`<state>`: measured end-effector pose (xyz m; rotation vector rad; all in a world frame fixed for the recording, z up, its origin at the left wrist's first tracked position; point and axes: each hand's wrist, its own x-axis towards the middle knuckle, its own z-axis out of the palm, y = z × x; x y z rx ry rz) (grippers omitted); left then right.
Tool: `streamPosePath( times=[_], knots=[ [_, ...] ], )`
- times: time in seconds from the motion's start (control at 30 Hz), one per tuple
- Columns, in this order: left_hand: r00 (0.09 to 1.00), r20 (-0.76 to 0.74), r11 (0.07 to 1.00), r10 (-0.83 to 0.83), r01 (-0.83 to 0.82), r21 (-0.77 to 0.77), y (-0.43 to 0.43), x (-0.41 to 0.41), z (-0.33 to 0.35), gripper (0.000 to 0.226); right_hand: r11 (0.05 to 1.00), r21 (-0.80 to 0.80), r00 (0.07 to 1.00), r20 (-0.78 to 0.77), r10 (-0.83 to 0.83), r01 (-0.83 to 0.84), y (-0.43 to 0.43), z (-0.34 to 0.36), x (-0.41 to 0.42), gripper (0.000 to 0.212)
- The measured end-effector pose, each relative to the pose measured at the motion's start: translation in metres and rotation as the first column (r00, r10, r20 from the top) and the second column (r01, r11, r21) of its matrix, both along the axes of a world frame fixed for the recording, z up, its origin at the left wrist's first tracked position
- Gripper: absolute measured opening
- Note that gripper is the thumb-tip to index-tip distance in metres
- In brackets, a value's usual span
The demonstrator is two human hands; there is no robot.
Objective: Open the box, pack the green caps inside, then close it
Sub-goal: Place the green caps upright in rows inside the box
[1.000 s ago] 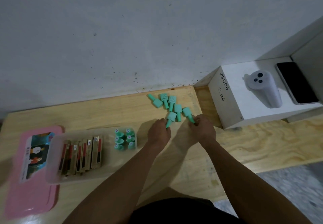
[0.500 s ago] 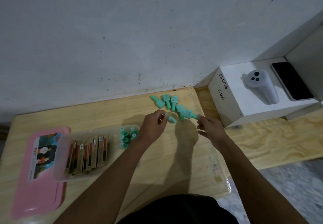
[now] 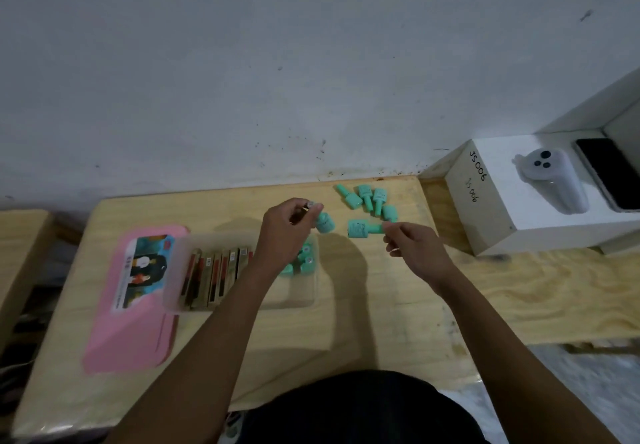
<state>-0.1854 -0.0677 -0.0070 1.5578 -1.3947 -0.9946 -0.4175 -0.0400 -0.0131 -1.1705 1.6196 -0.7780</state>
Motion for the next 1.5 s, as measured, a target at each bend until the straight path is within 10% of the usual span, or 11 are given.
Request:
streamPosePath(
  times=[0.27,0.63,1.5],
  knots=[
    [0.997,0.034,0.998,0.063,-0.062,-0.016,0.02,0.042,0.002,0.021,0.89,-0.078,0.809,-0.458,0.367,-0.449,0.006,-0.005,0.06,0.032],
    [0.983,0.181,0.997,0.029,-0.042,0.067,0.051,0.078,-0.013,0.023,0.676,0.161,0.2,-0.884,0.423,-0.719,0.011,-0.02,0.12,0.036],
    [0.945,0.312,0.962,-0.098,0.009,0.273,0.067,0.062,-0.064,0.026,0.723,0.006,0.382,-0.846,0.372,-0.691,0.011,-0.032,0.112,0.033]
  ],
)
